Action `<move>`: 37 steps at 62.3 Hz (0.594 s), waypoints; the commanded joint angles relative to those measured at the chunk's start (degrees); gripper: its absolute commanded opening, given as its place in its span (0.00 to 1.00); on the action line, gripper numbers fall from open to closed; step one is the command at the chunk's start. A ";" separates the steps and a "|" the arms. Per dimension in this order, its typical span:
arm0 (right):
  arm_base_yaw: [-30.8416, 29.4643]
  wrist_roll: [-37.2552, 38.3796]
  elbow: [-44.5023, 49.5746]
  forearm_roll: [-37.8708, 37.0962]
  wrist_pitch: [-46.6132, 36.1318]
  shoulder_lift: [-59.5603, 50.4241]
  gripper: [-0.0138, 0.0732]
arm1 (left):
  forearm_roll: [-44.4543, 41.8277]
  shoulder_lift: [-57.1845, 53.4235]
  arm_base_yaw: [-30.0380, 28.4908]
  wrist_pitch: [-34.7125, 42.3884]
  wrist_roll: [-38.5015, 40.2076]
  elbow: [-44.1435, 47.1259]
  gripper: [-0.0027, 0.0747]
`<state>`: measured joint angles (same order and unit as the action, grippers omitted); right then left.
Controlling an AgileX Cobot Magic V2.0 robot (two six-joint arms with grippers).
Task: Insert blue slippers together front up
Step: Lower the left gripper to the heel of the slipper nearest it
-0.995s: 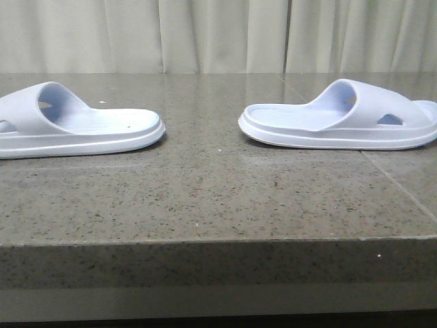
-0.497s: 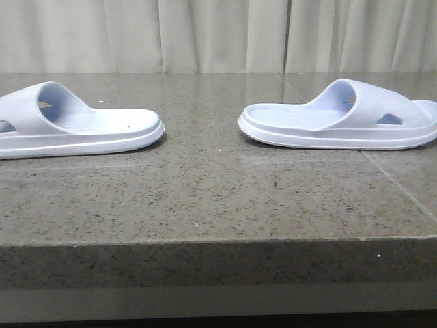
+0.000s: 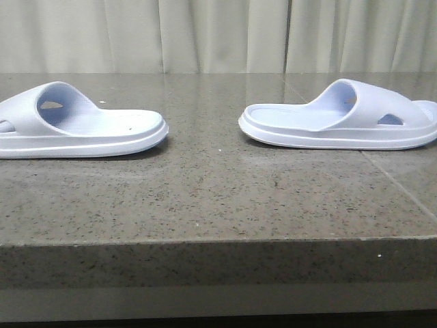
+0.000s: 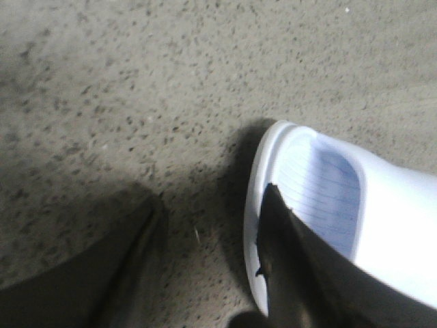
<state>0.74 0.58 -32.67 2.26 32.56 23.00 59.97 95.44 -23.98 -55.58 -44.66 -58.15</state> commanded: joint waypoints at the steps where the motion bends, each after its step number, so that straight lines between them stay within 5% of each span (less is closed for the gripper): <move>1: -0.24 -0.58 -1.50 -0.81 -4.01 0.85 0.76 | 2.54 -0.63 1.14 -1.62 -0.72 -1.42 0.45; 37: -0.24 -0.58 -1.50 -0.81 -4.01 0.85 0.76 | 5.44 -0.36 1.59 -3.79 -1.49 -5.82 0.45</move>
<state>0.74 0.58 -32.67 2.26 32.56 23.00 61.78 96.96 -22.79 -57.57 -45.81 -62.08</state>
